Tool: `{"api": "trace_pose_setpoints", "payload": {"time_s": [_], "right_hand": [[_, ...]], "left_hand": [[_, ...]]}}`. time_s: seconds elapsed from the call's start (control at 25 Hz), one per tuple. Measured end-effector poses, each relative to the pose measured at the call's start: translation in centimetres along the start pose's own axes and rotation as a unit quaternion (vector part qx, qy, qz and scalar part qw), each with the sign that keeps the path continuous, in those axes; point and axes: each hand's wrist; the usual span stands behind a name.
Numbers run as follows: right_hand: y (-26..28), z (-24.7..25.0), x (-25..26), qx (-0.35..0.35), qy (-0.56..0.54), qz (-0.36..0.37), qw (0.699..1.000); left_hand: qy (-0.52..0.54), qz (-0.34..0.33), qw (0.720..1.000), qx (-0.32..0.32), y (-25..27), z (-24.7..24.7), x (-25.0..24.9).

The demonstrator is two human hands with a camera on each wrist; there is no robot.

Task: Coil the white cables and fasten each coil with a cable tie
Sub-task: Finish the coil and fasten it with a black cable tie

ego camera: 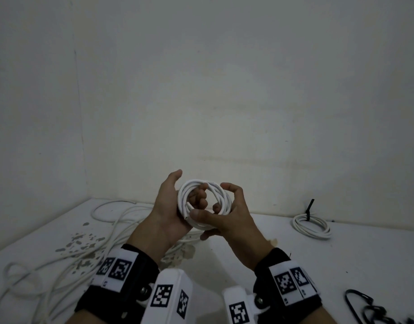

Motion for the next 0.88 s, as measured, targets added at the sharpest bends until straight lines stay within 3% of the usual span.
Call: {"api": "trace_pose_setpoints", "payload": {"time_s": [0.12,0.4,0.52,0.6,0.68,0.76,0.88], "right_hand": [[0.2,-0.2,0.0,-0.026,0.005,0.002,1.000],[0.3,-0.7,-0.3,-0.043,0.007,-0.010,0.999],[0.2,-0.8,0.4,0.023,0.076,-0.015,0.997],[0.1,-0.2,1.3,0.090,0.106,-0.030,0.990],[0.0,1.1,1.8,0.133,0.220,0.011,0.966],[0.0,2.6,2.1,0.118,0.361,0.093,0.920],[-0.5,3.3,2.1,0.097,0.474,0.180,0.856]], "left_hand": [[0.016,0.019,0.999,-0.023,-0.5,0.3,0.7],[-0.026,-0.071,0.989,-0.125,-0.5,-1.3,2.5],[-0.039,-0.100,0.979,-0.173,-0.4,-1.1,2.0],[-0.004,-0.088,0.983,-0.161,-0.4,-0.8,1.0],[0.042,-0.052,0.991,-0.119,-0.3,-0.2,-0.1],[0.064,-0.023,0.994,-0.080,-0.1,0.2,-1.0],[0.059,0.003,0.997,-0.048,0.2,0.8,-1.6]]}}
Point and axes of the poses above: each hand's wrist, its own y-axis away from the middle knuckle, its own z-axis out of the back of the hand, x = y × z, and after that the axes turned 2 degrees about -y, right-handed
